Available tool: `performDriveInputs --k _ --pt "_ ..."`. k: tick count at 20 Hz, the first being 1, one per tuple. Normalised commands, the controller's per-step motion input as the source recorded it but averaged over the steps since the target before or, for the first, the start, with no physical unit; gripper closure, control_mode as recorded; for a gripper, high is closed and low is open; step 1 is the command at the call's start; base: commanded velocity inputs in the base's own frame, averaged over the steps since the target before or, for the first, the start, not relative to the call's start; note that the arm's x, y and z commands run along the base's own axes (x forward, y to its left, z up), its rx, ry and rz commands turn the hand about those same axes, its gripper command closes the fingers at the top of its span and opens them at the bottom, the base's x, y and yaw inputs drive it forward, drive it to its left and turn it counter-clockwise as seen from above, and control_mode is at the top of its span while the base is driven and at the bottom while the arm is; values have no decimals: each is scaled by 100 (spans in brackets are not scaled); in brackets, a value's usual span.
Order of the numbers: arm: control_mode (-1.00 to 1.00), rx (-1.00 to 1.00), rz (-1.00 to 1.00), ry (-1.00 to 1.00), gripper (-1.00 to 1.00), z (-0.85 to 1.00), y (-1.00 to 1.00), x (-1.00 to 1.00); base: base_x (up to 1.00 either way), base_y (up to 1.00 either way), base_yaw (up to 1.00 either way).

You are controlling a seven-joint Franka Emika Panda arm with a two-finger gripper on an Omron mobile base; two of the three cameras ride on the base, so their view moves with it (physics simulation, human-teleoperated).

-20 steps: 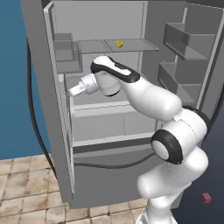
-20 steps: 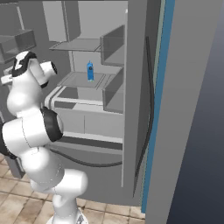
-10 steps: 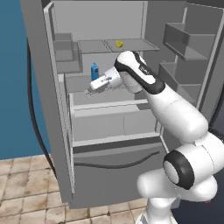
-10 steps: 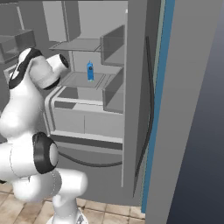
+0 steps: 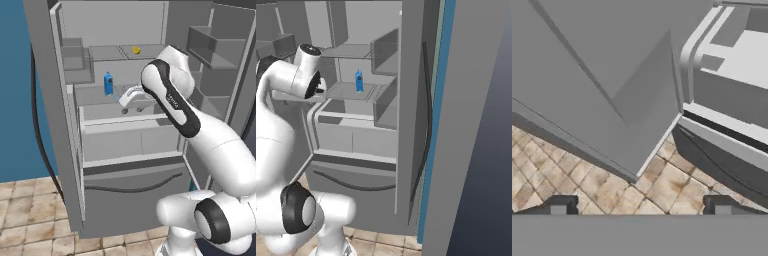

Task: Take the lemon wedge from the fridge and place it on the plate with fish on the dining counter.

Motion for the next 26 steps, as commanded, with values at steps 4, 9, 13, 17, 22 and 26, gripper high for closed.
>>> performDriveInputs --k 4,9,13,17,22,26 --pt "-100 -50 -32 -9 -100 -33 -100 -24 0 0 0" --pt "-100 -31 -37 -49 -100 -7 -78 -12 0 0 0" --pt "-100 5 -25 -25 -100 0 -14 0 0 0 0" --pt "-100 7 -5 0 -100 2 0 0 0 0 0" --pt "-100 20 0 -2 -100 0 2 -13 0 0 0" --pt "-100 19 0 -1 -100 0 0 -6 0 0 0"
